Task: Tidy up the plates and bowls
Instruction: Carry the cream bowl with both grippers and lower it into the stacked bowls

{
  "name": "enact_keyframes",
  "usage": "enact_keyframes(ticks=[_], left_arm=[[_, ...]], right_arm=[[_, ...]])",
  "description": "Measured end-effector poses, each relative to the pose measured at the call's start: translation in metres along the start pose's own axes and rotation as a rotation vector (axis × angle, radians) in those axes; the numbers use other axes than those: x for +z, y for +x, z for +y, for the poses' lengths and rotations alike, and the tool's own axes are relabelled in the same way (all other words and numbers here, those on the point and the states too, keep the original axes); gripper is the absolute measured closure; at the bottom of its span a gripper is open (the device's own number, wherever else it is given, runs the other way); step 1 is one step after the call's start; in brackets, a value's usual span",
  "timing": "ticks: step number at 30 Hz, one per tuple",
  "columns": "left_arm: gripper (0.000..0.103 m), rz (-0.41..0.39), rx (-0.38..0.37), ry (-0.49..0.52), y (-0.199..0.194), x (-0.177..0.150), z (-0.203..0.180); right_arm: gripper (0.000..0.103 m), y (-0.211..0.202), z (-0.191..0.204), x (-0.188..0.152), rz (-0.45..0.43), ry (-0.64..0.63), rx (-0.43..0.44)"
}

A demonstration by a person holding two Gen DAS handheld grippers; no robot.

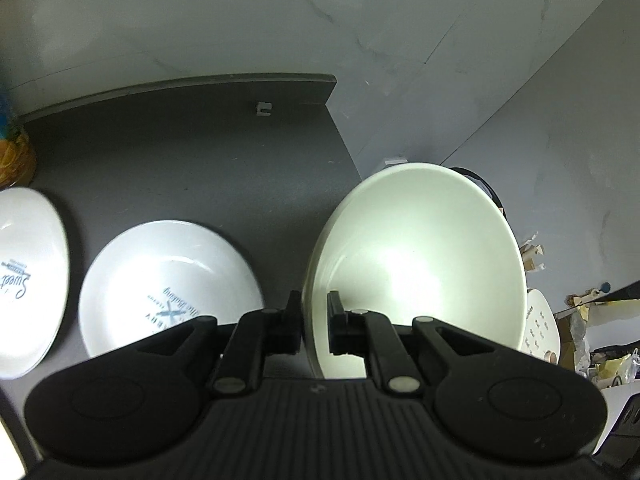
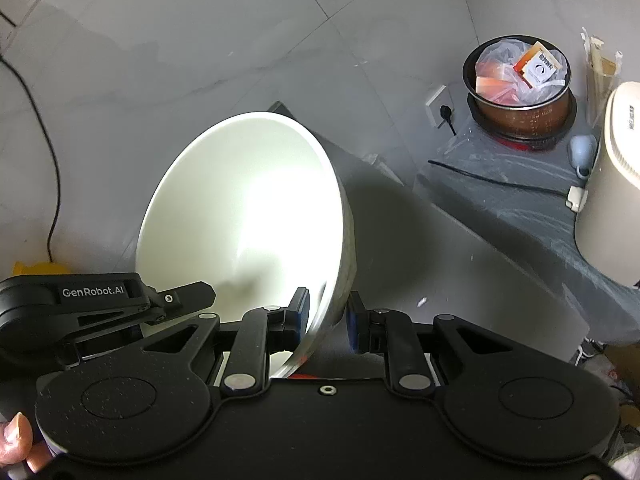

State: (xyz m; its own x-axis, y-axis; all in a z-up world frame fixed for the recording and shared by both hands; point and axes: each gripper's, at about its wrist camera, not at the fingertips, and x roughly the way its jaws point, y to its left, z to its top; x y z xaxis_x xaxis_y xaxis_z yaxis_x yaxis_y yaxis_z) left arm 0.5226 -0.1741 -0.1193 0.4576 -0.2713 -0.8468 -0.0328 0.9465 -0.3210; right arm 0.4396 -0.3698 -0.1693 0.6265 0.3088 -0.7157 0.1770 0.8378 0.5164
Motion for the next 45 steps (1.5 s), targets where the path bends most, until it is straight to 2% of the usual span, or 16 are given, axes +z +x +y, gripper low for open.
enact_keyframes(ticks=[10,21,30,37,45], left_arm=[[0.094,-0.019,-0.002,0.026,-0.027,-0.032,0.015],[0.095,0.010,-0.021,0.023,-0.048,-0.057,0.032],[0.094,0.036,-0.017,0.045,-0.052,-0.075,0.038],[0.094,0.050,-0.028,0.034,-0.053,-0.092,0.047],[0.091,0.084,-0.006,0.021,-0.047,-0.104,0.057]], right_arm=[[0.083,-0.020,0.003,-0.027,-0.003,0.004,-0.010],[0.084,-0.034,0.006,-0.058,0.022,-0.006,-0.030],[0.083,-0.045,0.010,-0.075,0.039,-0.032,-0.050],[0.083,-0.044,0.008,-0.088,0.086,-0.049,-0.061],[0.083,-0.036,0.008,-0.099,0.138,-0.064,-0.065]])
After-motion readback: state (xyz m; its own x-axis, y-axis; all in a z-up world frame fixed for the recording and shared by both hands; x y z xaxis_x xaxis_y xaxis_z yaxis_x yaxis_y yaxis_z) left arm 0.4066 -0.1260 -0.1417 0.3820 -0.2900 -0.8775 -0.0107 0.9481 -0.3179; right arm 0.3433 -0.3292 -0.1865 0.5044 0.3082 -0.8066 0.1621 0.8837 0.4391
